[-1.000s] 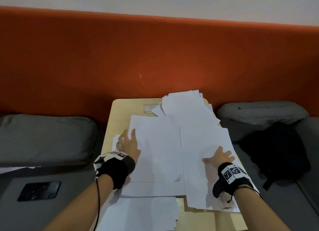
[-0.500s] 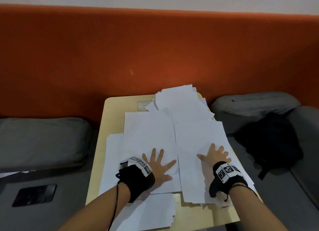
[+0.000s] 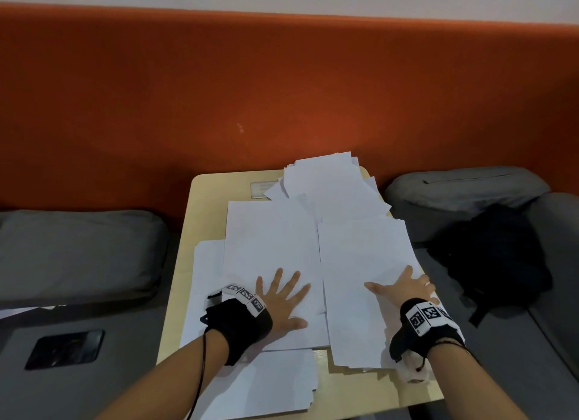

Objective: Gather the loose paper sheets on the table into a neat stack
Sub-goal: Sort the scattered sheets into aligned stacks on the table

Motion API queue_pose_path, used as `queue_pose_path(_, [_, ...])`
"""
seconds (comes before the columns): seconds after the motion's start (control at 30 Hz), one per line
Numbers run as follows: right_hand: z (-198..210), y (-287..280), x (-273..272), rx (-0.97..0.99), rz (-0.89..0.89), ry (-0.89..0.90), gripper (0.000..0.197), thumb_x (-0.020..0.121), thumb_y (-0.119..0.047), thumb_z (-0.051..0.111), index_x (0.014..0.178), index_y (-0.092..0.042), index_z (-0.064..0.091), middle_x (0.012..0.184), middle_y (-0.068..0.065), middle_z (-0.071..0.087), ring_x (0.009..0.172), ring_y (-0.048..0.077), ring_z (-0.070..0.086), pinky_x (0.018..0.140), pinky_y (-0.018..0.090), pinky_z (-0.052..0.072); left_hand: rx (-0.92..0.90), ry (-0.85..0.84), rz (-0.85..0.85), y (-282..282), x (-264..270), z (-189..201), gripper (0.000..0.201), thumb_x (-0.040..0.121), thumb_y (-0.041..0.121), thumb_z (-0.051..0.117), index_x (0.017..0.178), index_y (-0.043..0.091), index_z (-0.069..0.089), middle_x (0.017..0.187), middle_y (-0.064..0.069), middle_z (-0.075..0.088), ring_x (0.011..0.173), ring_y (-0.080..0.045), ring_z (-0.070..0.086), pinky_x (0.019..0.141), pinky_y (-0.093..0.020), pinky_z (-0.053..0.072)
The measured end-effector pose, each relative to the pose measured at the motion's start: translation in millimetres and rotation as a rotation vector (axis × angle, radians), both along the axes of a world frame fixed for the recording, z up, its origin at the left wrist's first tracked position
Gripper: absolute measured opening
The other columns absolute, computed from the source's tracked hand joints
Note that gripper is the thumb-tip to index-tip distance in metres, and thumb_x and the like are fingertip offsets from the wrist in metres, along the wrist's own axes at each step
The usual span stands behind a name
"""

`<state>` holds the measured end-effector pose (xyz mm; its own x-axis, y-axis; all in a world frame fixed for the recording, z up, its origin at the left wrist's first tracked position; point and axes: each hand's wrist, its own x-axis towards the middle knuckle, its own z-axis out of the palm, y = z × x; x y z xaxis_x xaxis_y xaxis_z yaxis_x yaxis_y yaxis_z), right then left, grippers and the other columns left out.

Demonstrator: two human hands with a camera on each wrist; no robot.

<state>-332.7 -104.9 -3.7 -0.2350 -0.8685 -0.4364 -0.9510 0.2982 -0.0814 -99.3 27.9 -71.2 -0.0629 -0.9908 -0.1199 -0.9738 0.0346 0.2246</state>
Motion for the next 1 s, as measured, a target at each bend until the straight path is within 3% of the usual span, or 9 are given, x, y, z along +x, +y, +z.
queue_pose_path(0.13, [3.5,1.3,-4.6,-0.053,0.005,0.097,0.111,0.061,-0.078,0.062,0.139,-0.009,0.027,0.142,0.018,0.029,0.133,0.035,0.027,0.106,0.047,0.030,0.102,0.011,0.077,-4.9,-10.7,10.4,0.088,0.063,0.084,-0.011,0.140,0.043,0.002,0.152,0.015,-0.006,0.144,-0.025,-0.004,0.092,-0.040,-0.043])
queue_pose_path(0.2, [3.5,1.3,-2.8,-0.062,0.002,0.114,0.109,0.060,-0.078,0.063,0.137,-0.007,0.031,0.141,0.018,0.030,0.133,0.034,0.028,0.106,0.046,0.031,0.111,0.027,0.087,-6.1,-15.2,1.8,0.094,0.053,0.088,-0.018,0.137,0.045,-0.011,0.148,0.016,-0.021,0.140,-0.020,-0.022,0.081,-0.040,-0.048])
queue_pose_path(0.47, [0.8,4.9,2.5,-0.067,-0.034,0.065,0.099,0.067,-0.071,0.064,0.134,-0.005,0.036,0.140,0.015,0.031,0.134,0.031,0.027,0.103,0.047,0.035,0.160,0.110,0.107,-8.9,-22.5,8.2,0.105,0.035,0.090,-0.031,0.131,0.051,-0.016,0.143,0.016,-0.029,0.137,-0.022,-0.032,0.081,-0.042,-0.045])
queue_pose_path(0.57, [1.8,5.6,2.7,-0.072,-0.026,0.073,0.096,0.068,-0.071,0.063,0.134,-0.006,0.036,0.140,0.015,0.030,0.135,0.032,0.027,0.103,0.047,0.035,0.293,0.163,0.151,-20.5,-29.6,26.1,0.088,0.064,0.088,-0.007,0.143,0.047,0.000,0.152,0.013,-0.021,0.140,-0.025,-0.027,0.099,-0.054,-0.030])
queue_pose_path(0.63, [2.0,6.6,1.5,-0.086,-0.012,0.082,0.095,0.069,-0.071,0.062,0.135,-0.009,0.035,0.139,0.015,0.030,0.134,0.031,0.027,0.103,0.045,0.035,0.411,0.244,0.150,-29.8,-36.4,42.0,0.065,0.091,0.065,0.020,0.147,0.037,0.006,0.156,0.006,-0.015,0.142,-0.022,-0.023,0.107,-0.056,-0.020])
queue_pose_path(0.73, [1.1,9.1,-0.8,-0.115,0.005,0.089,0.097,0.068,-0.072,0.062,0.137,-0.013,0.030,0.138,0.015,0.031,0.132,0.032,0.029,0.102,0.044,0.035,0.374,0.474,0.163,-40.7,-47.4,57.6,0.065,0.098,0.043,0.036,0.149,0.015,0.006,0.158,-0.002,-0.002,0.146,-0.017,-0.004,0.115,-0.040,-0.006])
queue_pose_path(0.8, [0.1,10.3,-1.7,-0.127,-0.006,0.079,0.101,0.065,-0.073,0.064,0.139,-0.015,0.025,0.138,0.016,0.031,0.131,0.032,0.030,0.101,0.045,0.035,0.321,0.816,0.288,-47.4,-56.1,66.1,0.071,0.096,0.029,0.048,0.148,0.010,0.004,0.157,-0.008,0.009,0.144,-0.019,0.015,0.115,-0.029,0.011])
queue_pose_path(0.87, [-0.3,10.6,-2.8,-0.127,-0.033,0.062,0.109,0.062,-0.073,0.066,0.142,-0.016,0.020,0.139,0.017,0.031,0.131,0.034,0.030,0.102,0.046,0.034,0.318,1.049,0.476,-57.0,-65.4,71.5,0.079,0.092,0.020,0.055,0.149,0.010,0.001,0.155,-0.011,0.015,0.141,-0.022,0.023,0.115,-0.030,0.021])
queue_pose_path(1.0, [2.9,8.2,-6.1,-0.097,-0.043,0.086,0.118,0.058,-0.074,0.068,0.145,-0.016,0.013,0.141,0.018,0.029,0.133,0.034,0.026,0.105,0.050,0.030,0.251,0.663,0.675,-73.1,-76.9,66.8,0.074,0.089,0.025,0.059,0.144,0.003,0.016,0.145,-0.017,0.029,0.132,-0.034,0.033,0.110,-0.037,0.028])
